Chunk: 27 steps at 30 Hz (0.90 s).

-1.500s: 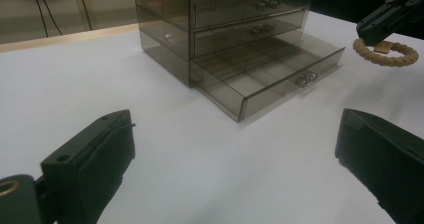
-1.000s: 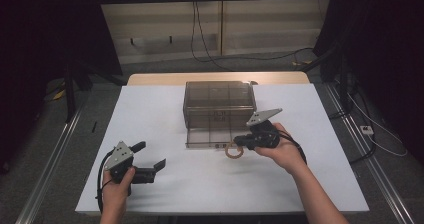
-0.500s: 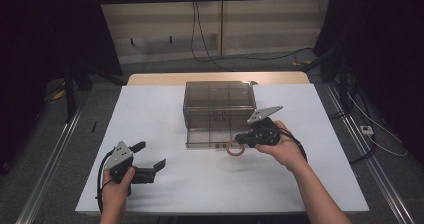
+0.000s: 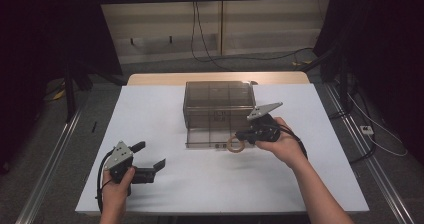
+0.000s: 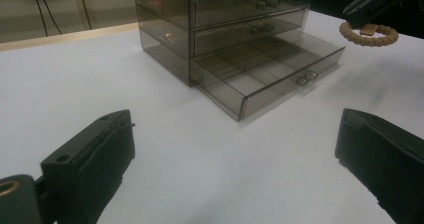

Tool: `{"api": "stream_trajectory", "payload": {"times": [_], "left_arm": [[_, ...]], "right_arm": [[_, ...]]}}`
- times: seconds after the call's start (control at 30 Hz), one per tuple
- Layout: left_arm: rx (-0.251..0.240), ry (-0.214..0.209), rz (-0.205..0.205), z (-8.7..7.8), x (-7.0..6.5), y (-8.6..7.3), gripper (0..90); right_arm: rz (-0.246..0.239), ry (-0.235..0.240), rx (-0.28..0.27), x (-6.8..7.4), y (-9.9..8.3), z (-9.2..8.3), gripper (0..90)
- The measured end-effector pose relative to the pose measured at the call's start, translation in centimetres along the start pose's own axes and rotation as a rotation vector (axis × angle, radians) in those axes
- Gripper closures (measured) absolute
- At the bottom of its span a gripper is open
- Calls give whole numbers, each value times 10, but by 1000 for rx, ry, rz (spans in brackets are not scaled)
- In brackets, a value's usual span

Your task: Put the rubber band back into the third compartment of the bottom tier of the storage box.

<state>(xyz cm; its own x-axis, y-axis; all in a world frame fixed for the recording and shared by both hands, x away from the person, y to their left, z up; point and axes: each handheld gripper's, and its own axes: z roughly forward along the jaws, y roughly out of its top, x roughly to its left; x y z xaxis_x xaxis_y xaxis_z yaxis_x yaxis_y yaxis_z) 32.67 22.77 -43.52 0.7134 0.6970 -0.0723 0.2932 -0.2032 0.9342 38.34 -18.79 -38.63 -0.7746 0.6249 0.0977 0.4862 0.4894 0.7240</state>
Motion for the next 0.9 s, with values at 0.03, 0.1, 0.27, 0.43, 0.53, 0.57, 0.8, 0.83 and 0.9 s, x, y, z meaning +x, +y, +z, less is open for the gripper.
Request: {"api": "stream_trajectory", "payload": {"times": [0.03, 0.1, 0.27, 0.43, 0.53, 0.57, 0.8, 0.83, 0.9], "left_arm": [[0, 0, 0, 0, 0, 0, 27], [0, 0, 0, 0, 0, 0, 27], [7, 0, 8, 0, 0, 0, 27], [1, -1, 0, 0, 0, 0, 27], [6, 1, 6, 0, 0, 0, 27], [6, 1, 7, 0, 0, 0, 27], [7, 0, 8, 0, 0, 0, 27], [7, -1, 8, 0, 0, 0, 27], [7, 0, 8, 0, 0, 0, 27]], "right_arm": [[0, 1, 0, 0, 0, 0, 861], [-4, -4, 3, 0, 1, 0, 862], [-1, -8, 6, -2, 2, 1, 861], [4, -14, 11, -5, 3, 1, 862], [4, -17, 14, -6, 4, 1, 862], [5, -20, 16, -7, 4, 2, 862], [18, -31, 18, -11, 4, 2, 864], [20, -35, 21, -12, 4, 3, 864], [24, -41, 23, -13, 3, 3, 864]]}}
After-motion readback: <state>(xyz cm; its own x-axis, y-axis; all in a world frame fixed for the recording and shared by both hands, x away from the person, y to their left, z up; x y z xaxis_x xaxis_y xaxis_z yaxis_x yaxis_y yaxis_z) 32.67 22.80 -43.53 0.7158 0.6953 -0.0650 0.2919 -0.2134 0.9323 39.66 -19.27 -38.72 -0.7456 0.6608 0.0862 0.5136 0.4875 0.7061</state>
